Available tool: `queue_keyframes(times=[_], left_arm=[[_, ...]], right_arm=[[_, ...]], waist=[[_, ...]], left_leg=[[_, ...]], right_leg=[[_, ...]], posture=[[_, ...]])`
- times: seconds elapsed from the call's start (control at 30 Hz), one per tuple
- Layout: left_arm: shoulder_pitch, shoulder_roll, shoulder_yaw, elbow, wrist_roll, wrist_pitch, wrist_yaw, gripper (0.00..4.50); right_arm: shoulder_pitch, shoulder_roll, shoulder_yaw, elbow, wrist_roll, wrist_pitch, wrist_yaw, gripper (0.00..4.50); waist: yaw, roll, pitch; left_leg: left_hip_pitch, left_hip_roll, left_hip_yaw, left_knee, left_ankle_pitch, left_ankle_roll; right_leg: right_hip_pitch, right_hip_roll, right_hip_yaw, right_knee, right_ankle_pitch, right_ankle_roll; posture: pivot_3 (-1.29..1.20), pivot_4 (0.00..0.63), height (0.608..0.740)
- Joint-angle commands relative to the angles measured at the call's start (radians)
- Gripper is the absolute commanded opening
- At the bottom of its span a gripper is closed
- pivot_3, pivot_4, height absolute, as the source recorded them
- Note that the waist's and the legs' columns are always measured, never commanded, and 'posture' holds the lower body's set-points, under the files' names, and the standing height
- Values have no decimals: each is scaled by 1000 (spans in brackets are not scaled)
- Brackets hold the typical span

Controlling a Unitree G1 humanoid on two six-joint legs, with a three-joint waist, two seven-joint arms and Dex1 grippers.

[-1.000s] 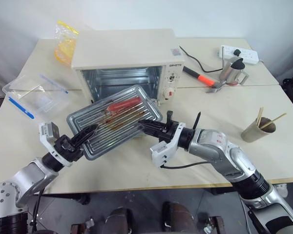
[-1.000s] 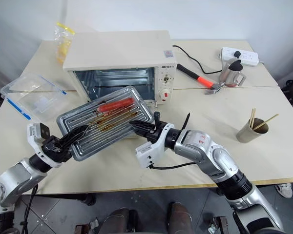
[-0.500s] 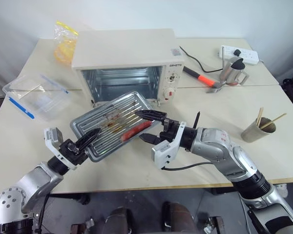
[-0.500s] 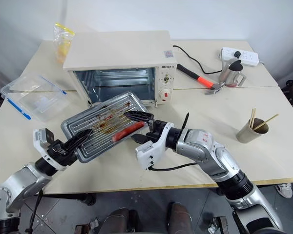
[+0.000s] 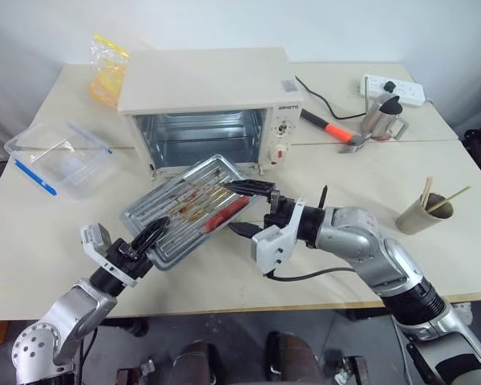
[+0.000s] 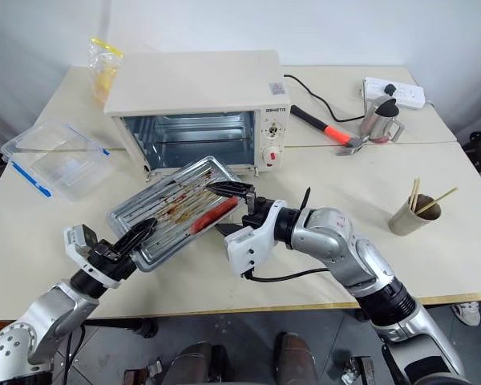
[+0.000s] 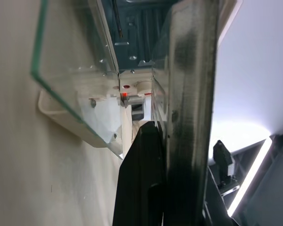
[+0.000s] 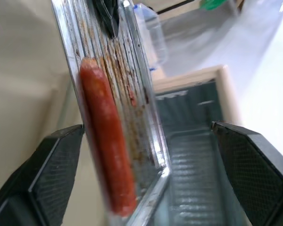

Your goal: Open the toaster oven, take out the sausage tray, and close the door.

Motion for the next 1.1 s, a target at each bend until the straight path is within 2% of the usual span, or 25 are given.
queue_keyframes(times=[0.03, 0.27, 0.37, 0.47, 0.53, 0.67, 0.8, 0.9, 1.0, 1.1], left_arm=[[20, -22, 27, -65, -10, -21, 11, 0], [40, -49, 49, -88, -10, -45, 21, 0], [69, -97, 101, -120, -10, -76, 10, 0], [94, -129, 121, -137, -10, -85, 11, 0], [121, -160, 135, -153, -10, -99, 8, 0], [182, -220, 160, -216, -10, -144, 10, 0], [337, -316, 144, -353, -10, -197, -2, 0], [432, -331, 97, -414, -10, -219, -2, 0], [511, -363, 108, -468, -10, -286, -28, 0], [553, -370, 111, -492, -10, -327, -57, 0]], right_arm=[[20, -28, -68, -40, 255, 115, 135, 4478], [0, -53, -167, 0, 511, 275, 278, 4478], [44, -140, -261, 69, 790, 457, 510, 4478], [40, -177, -271, 119, 839, 537, 576, 4478], [20, -153, -281, 219, 825, 499, 604, 4478], [-20, -117, -285, 413, 781, 369, 702, 3605], [-75, -88, -275, 564, 738, 283, 756, 2171], [-112, -63, -270, 646, 712, 240, 781, 1148], [-148, -35, -259, 739, 677, 189, 811, 66], [-164, -17, -259, 786, 670, 172, 840, 25]], waist=[[1, 0, 0], [1, 0, 0], [4, 0, 0], [5, 0, 0], [1, 0, 0], [0, 0, 0], [-2, 0, 0], [0, 0, 0], [-6, 1, 1], [-6, 1, 1]], left_leg=[[0, 0, 0, 0, 0, 1], [0, 0, 0, 0, -1, 2], [0, 0, 0, 0, -1, 2], [0, 0, -1, 0, -3, 5], [0, 0, -1, 0, -3, 5], [2, 0, 0, 0, -3, 5], [1, 0, 0, 0, -3, 5], [1, 0, 1, 1, -4, 5], [2, 0, 1, 1, -4, 5], [1, 1, 3, 1, -7, 6]], right_leg=[[1, 0, 0, 0, 0, 0], [1, 0, 0, -1, 0, 0], [1, 0, 0, -2, 0, 0], [5, 0, -1, -8, 0, 0], [5, 0, -1, -8, 0, 0], [7, 0, -1, -8, 1, 0], [7, 0, -1, -10, 1, 0], [7, 0, 0, -13, 1, 1], [7, 0, 0, -17, 2, 0], [7, 1, 0, -18, 2, 0]], posture=[[0, 150, 740], [0, 150, 740], [0, 150, 740], [0, 150, 740], [0, 150, 740], [0, 150, 740], [0, 150, 740], [0, 150, 740], [0, 150, 740], [0, 150, 740]])
